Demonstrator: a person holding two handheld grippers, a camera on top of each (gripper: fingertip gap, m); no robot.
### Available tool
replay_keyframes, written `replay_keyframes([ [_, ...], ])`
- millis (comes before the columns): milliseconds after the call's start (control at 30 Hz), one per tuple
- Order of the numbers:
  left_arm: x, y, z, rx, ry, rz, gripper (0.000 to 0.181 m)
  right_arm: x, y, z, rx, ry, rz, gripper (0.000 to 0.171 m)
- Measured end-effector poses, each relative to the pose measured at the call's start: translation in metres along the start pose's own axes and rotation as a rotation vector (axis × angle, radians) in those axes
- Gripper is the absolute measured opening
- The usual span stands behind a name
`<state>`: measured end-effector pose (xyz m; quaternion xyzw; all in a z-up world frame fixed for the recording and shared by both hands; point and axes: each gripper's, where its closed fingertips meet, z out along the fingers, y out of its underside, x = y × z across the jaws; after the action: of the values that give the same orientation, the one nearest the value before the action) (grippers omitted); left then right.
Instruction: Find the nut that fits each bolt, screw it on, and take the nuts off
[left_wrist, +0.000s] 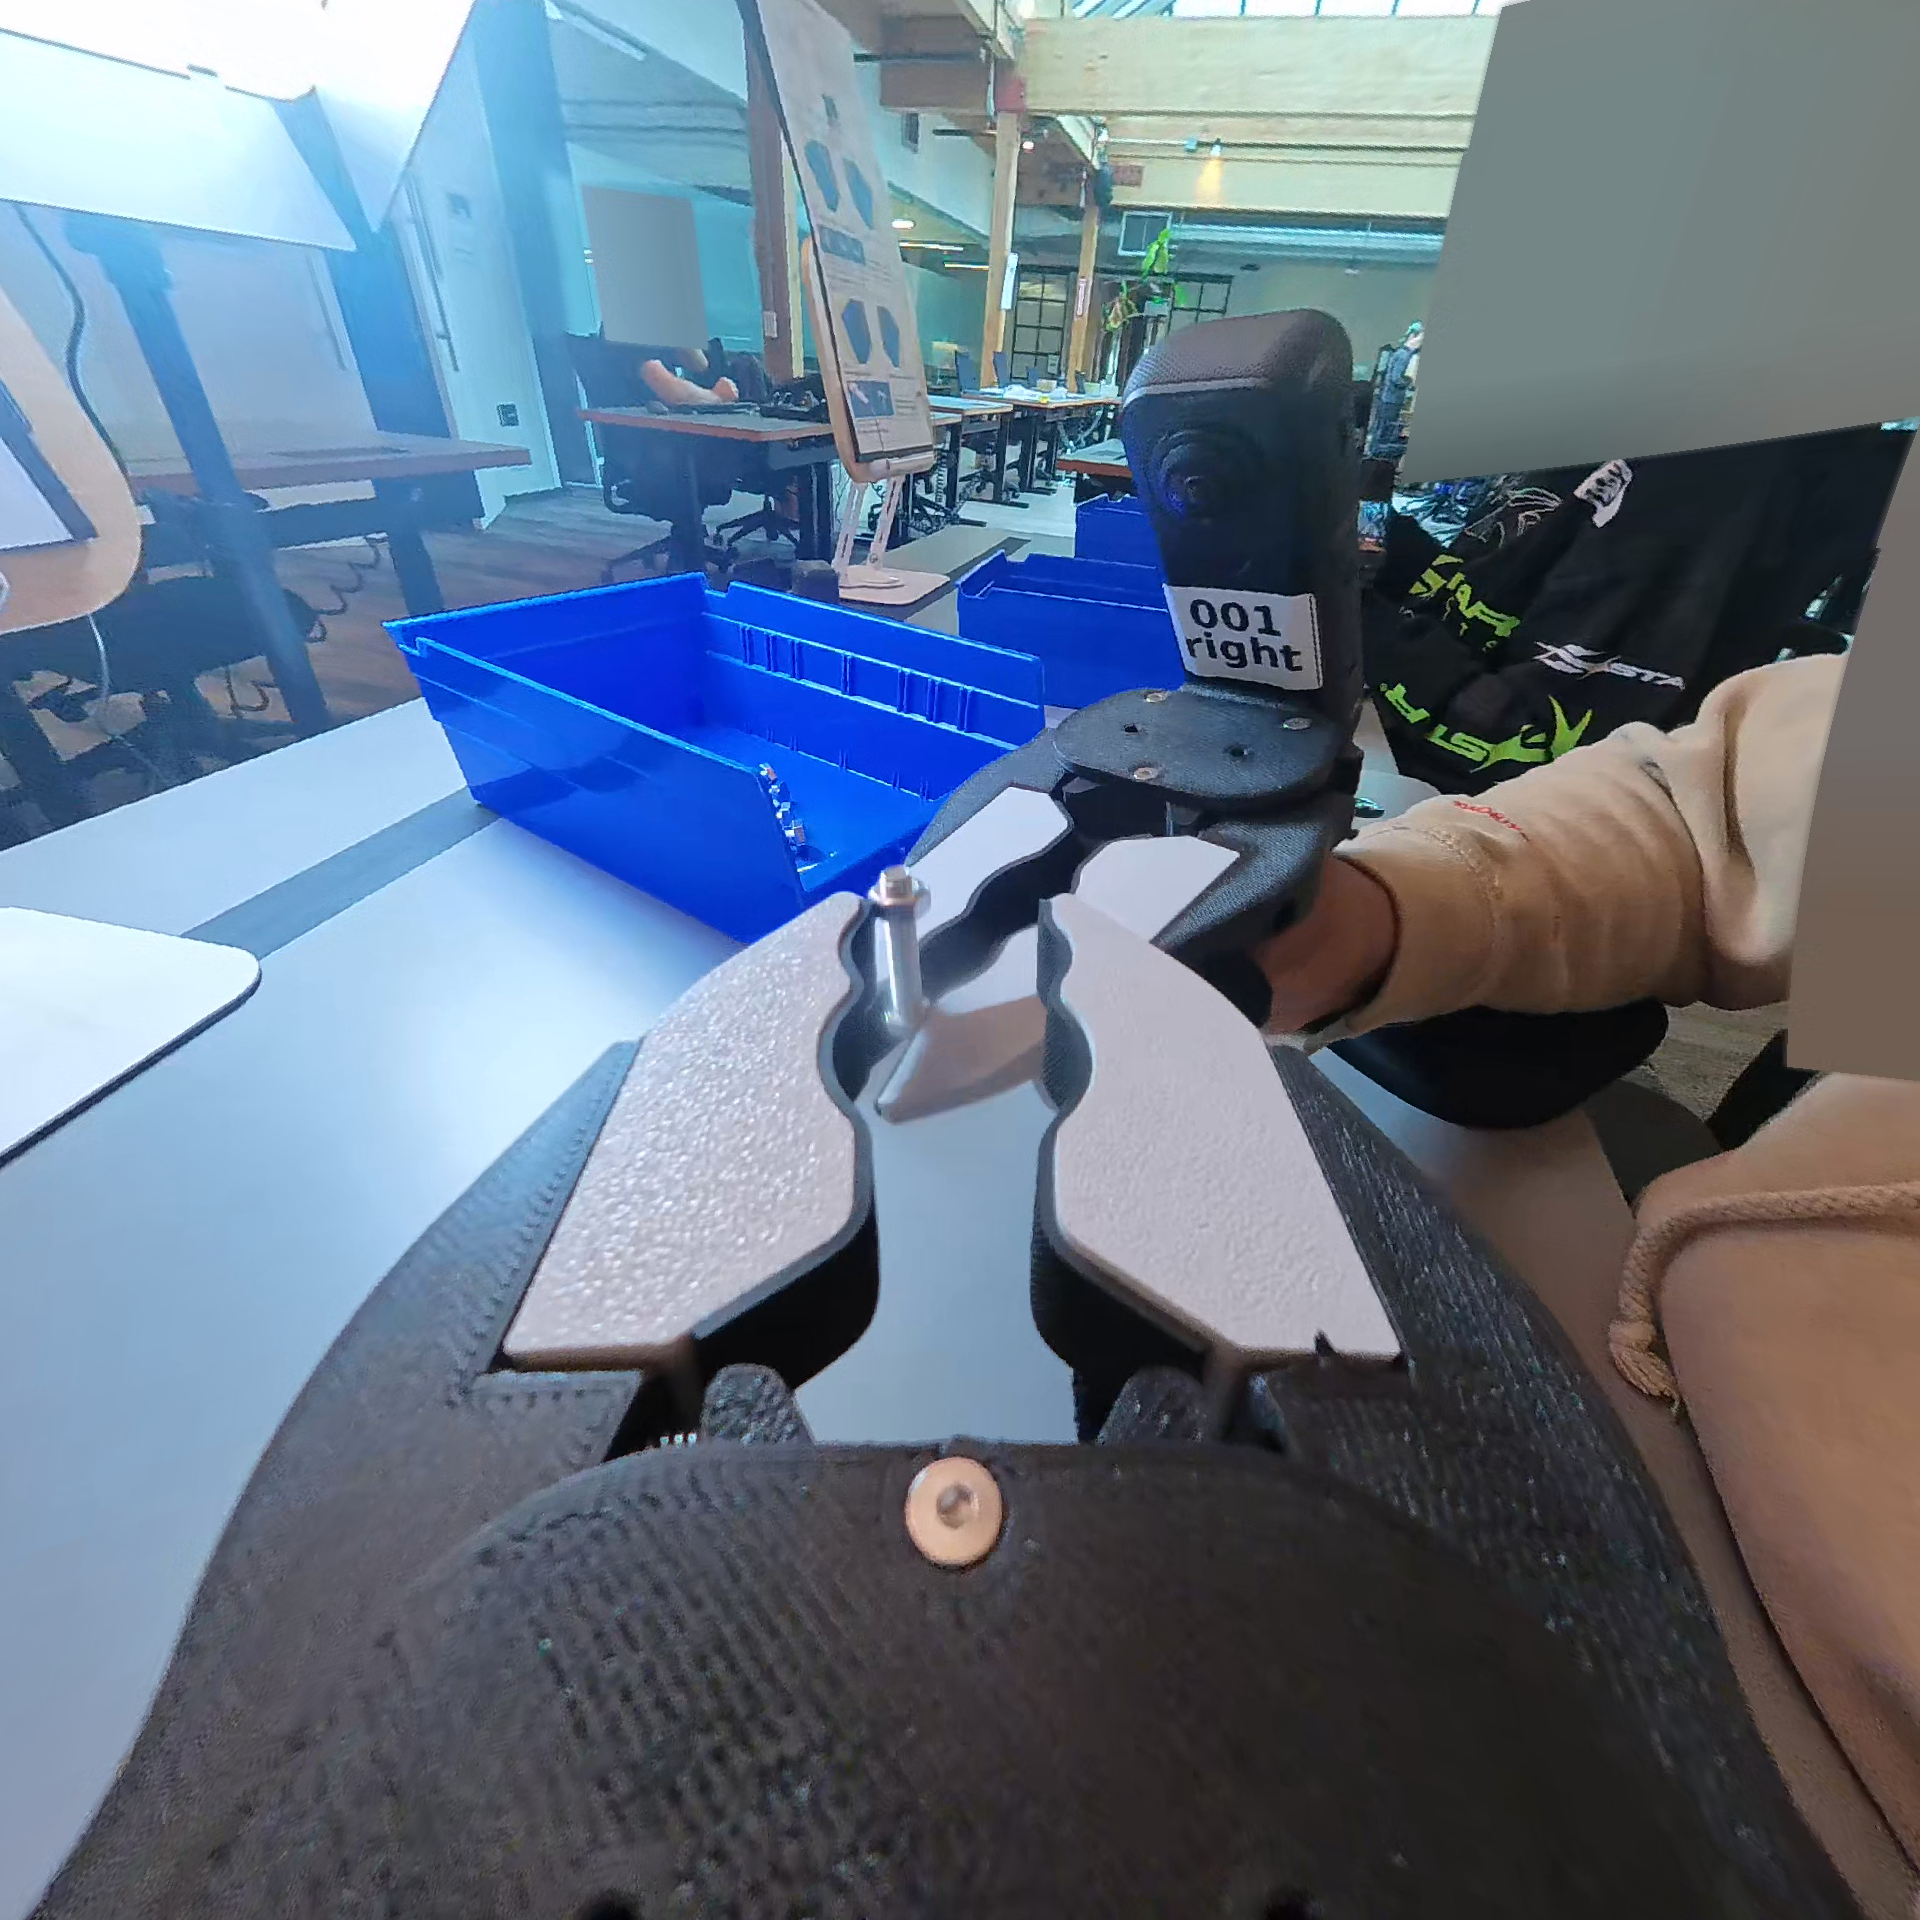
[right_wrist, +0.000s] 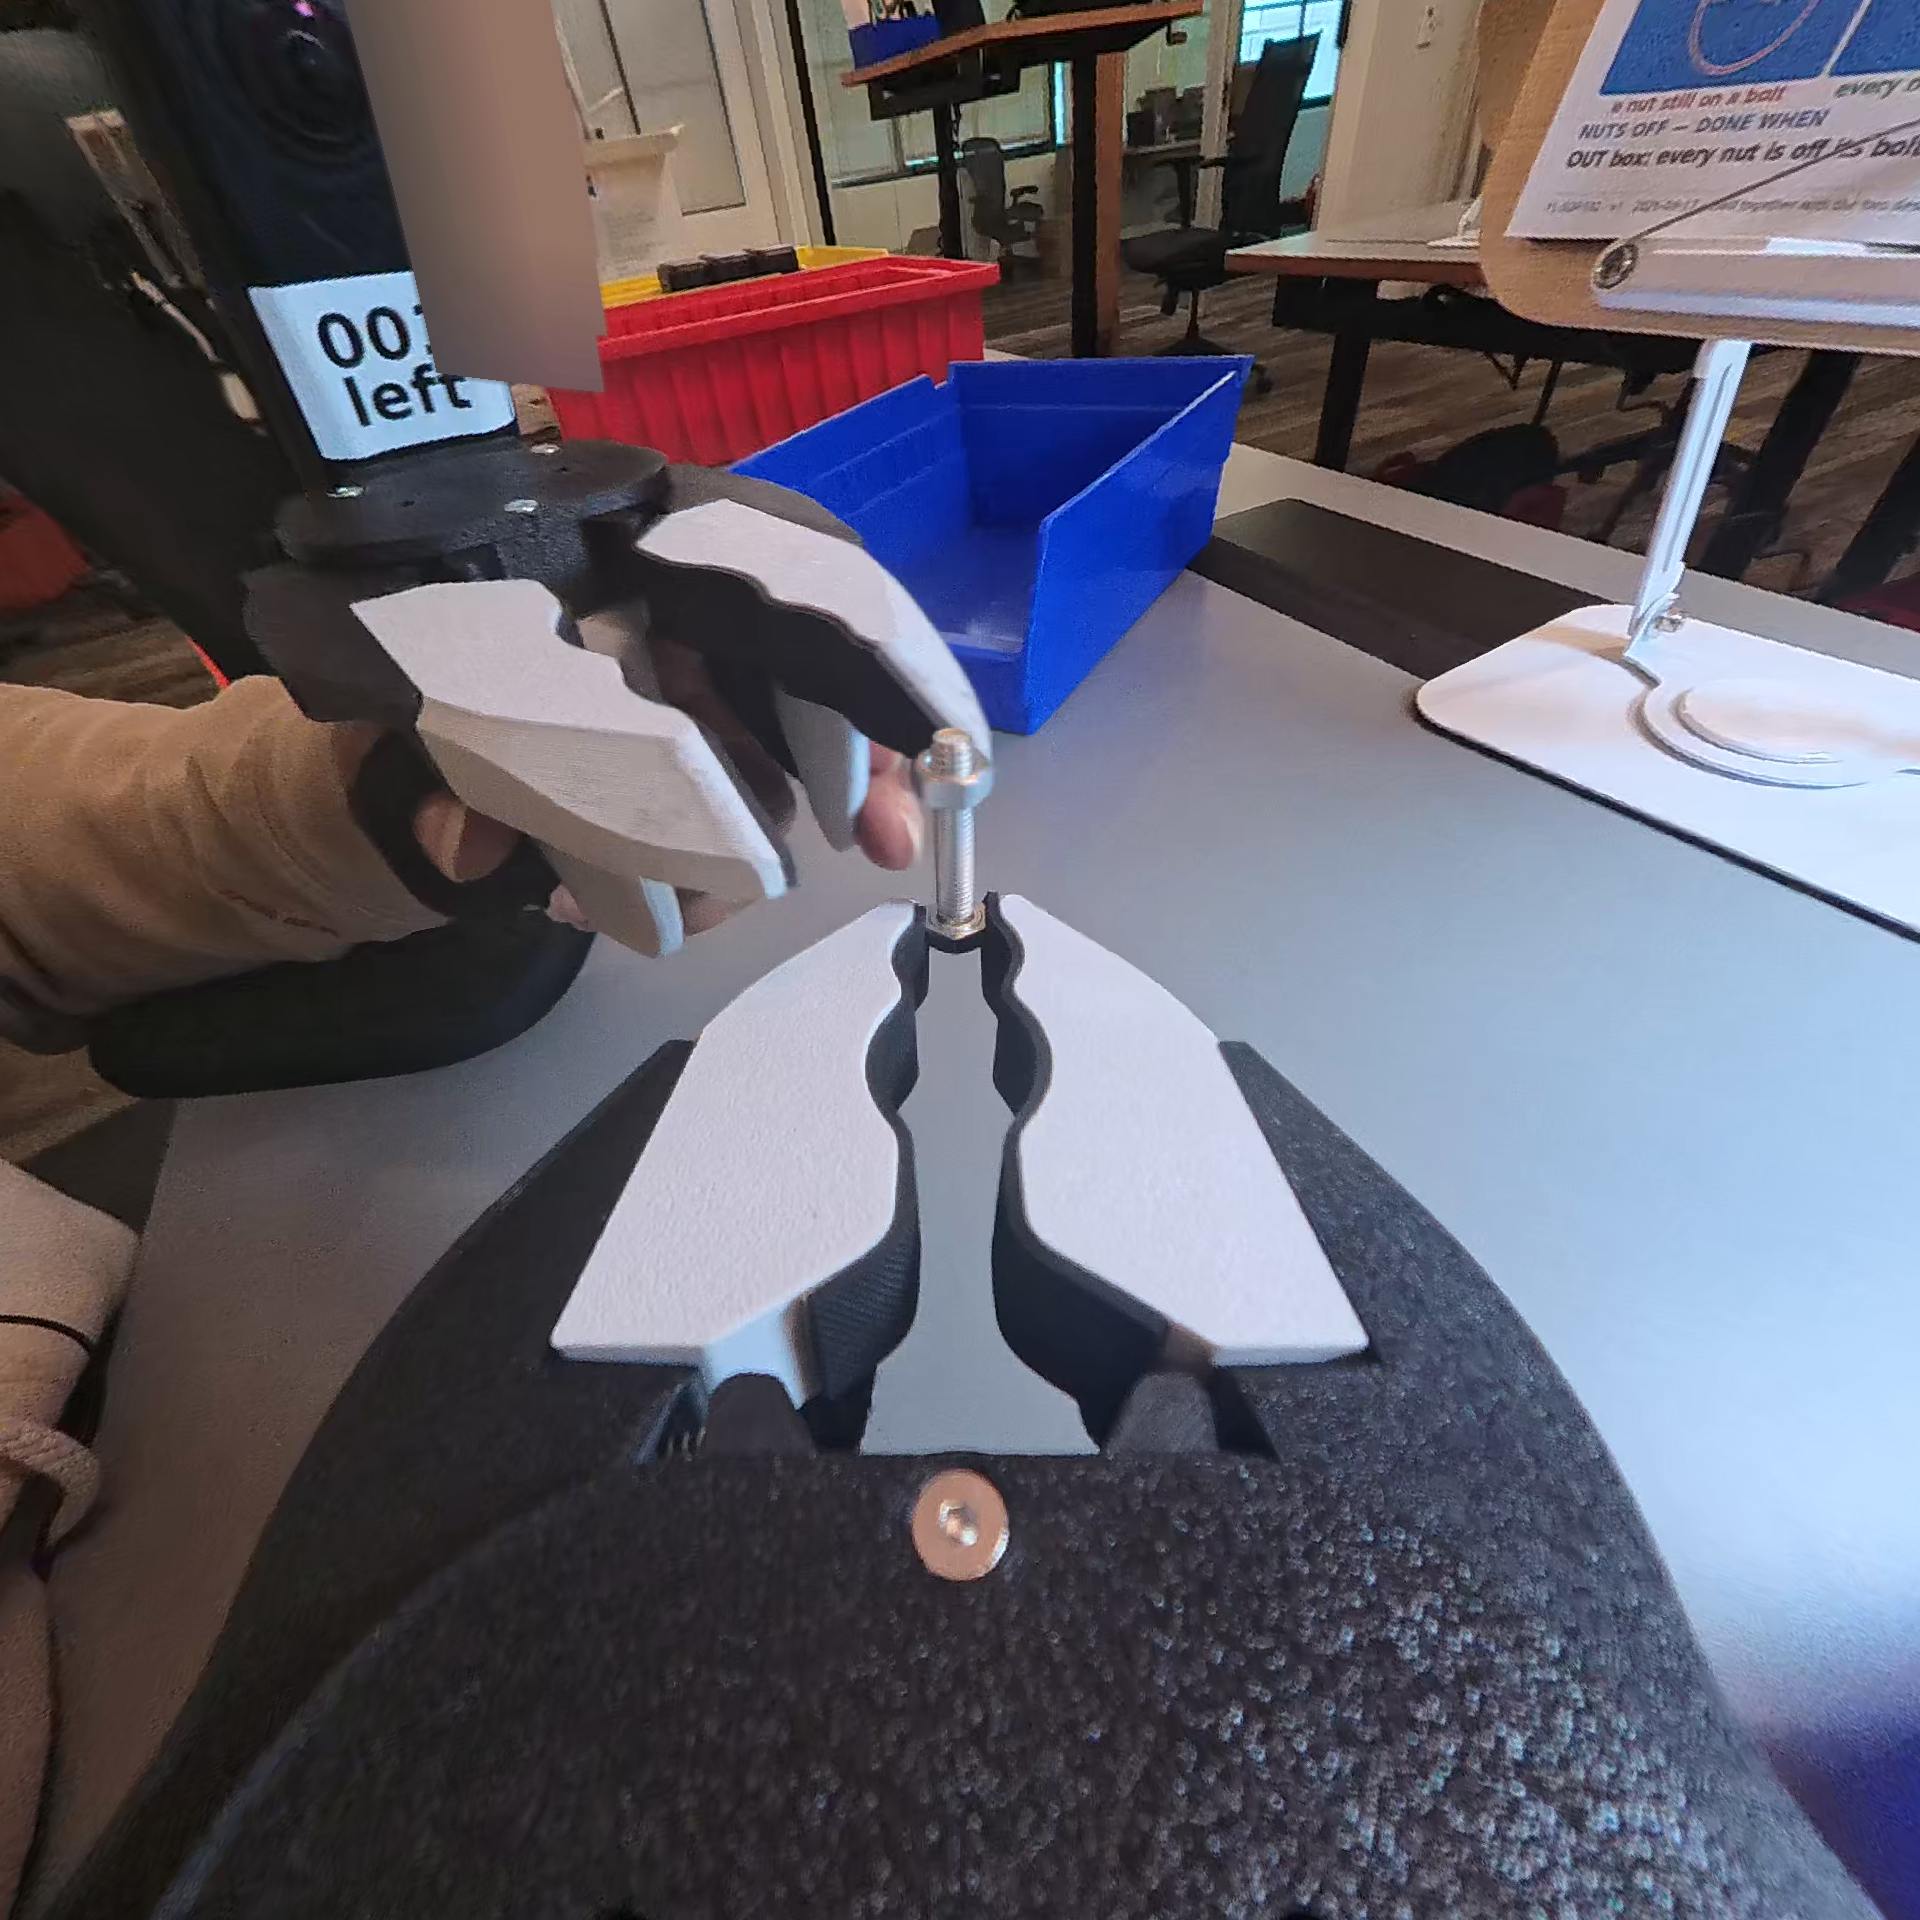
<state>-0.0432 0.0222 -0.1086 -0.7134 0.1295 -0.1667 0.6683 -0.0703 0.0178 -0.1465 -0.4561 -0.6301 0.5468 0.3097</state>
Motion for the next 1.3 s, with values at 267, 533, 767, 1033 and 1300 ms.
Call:
replay_keyframes([
  [267, -0.006, -0.004, -0.002, 0.017, -0.03, -0.004, 0.032, 0.002, -0.002, -0.001, 0.007, 0.007, 0.006, 0.01],
  [533, 0.006, -0.011, -0.009, 0.036, 0.047, -0.016, 0.007, 0.008, -0.004, -0.004, 0.016, 0.029, 0.011, 0.009],
  [767, -0.003, -0.001, 0.0, -0.005, -0.011, -0.017, 0.035, -0.005, -0.002, 0.001, 0.003, -0.005, -0.021, 0.01],
  [1033, -0.003, -0.009, -0.006, 0.035, -0.006, -0.008, 0.019, 0.006, -0.006, -0.004, 0.022, 0.028, -0.01, 0.01],
  [1300, 0.01, -0.008, -0.006, 0.023, 0.065, -0.002, 0.007, 0.005, -0.006, -0.004, 0.021, 0.027, -0.01, 0.01],
])
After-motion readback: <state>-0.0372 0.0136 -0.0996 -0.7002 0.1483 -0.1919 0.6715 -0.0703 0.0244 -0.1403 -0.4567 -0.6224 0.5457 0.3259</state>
